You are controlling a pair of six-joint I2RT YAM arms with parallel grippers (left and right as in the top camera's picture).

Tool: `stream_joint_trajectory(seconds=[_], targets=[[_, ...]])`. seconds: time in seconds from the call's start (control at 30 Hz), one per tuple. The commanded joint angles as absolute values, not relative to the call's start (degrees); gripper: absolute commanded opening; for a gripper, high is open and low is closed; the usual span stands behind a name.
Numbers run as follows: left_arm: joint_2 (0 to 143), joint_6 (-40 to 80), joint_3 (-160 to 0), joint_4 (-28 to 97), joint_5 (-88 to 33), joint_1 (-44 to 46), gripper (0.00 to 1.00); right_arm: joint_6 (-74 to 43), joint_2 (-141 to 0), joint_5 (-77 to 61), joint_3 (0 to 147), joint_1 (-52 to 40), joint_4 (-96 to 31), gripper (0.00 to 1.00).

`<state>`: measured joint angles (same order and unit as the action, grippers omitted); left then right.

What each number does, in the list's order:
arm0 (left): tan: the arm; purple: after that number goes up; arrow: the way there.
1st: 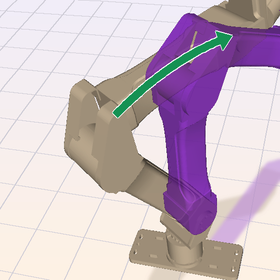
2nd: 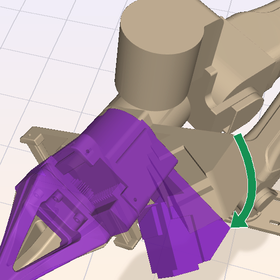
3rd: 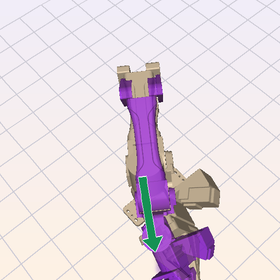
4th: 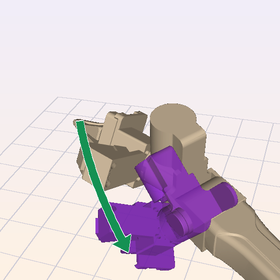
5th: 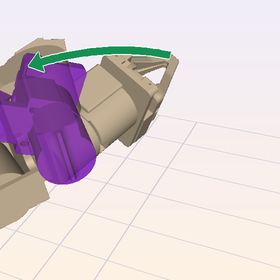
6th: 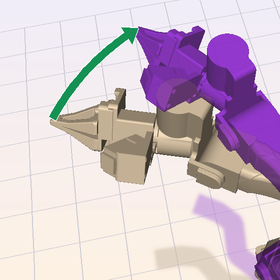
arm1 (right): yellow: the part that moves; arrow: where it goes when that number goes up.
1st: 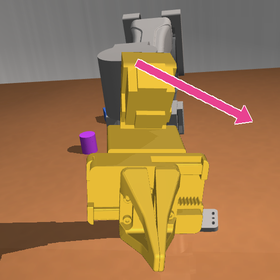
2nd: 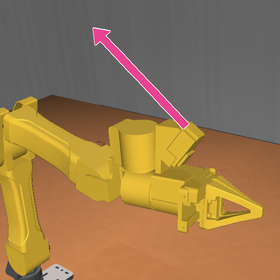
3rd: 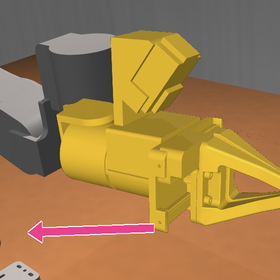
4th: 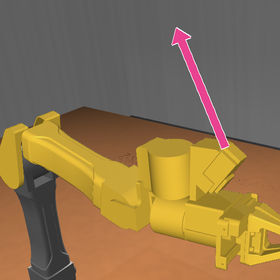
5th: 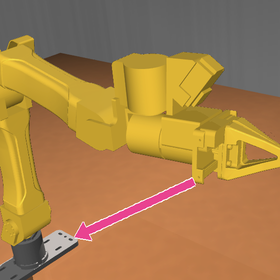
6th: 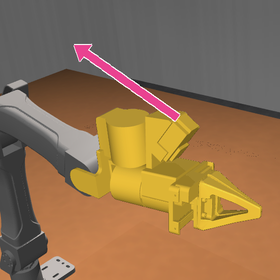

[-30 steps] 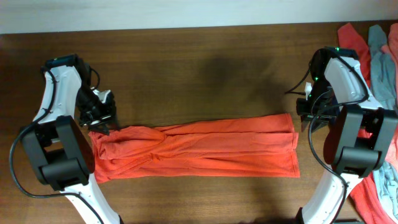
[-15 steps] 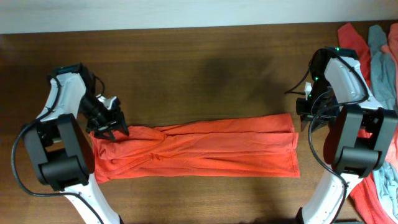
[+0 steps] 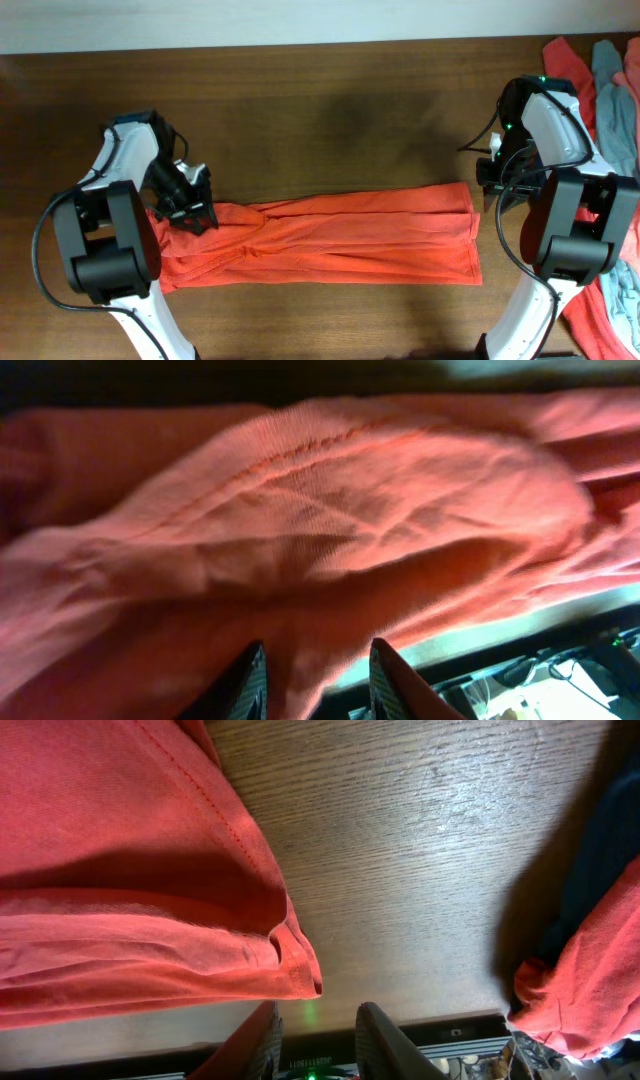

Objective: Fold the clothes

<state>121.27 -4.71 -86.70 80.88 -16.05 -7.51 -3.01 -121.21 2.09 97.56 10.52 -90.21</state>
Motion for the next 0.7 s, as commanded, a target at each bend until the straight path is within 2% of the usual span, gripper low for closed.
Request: stream_joint_trajectory(seconds=[0.0, 0.1, 0.27, 0.57, 0.67], targets=[[119.77, -3.88, -82.65, 78.96, -15.42, -8.29, 0.34, -3.2, -119.26, 1.78, 97.27, 10.9, -90.45, 0.3], [119.77, -2.98, -78.89, 76.47, -15.51, -9.17, 0.34, -3.18, -119.26, 1.83, 97.27, 10.9, -90.41, 0.3], [119.81, -2.15, -73.49, 71.07, -15.46, -10.72, 0.4, -3.18, -119.26, 2.04, 97.27, 10.92, -90.19, 0.3], [117.54, -2.15, -79.37, 71.33, -15.29, -12.91, 0.41, -2.85, -119.24, 1.48, 97.27, 10.96, -90.7, 0.3], [116.29, -2.15, -81.58, 71.37, -15.25, -12.93, 0.42, 2.24, -119.26, -4.62, 97.27, 11.35, -90.91, 0.31]])
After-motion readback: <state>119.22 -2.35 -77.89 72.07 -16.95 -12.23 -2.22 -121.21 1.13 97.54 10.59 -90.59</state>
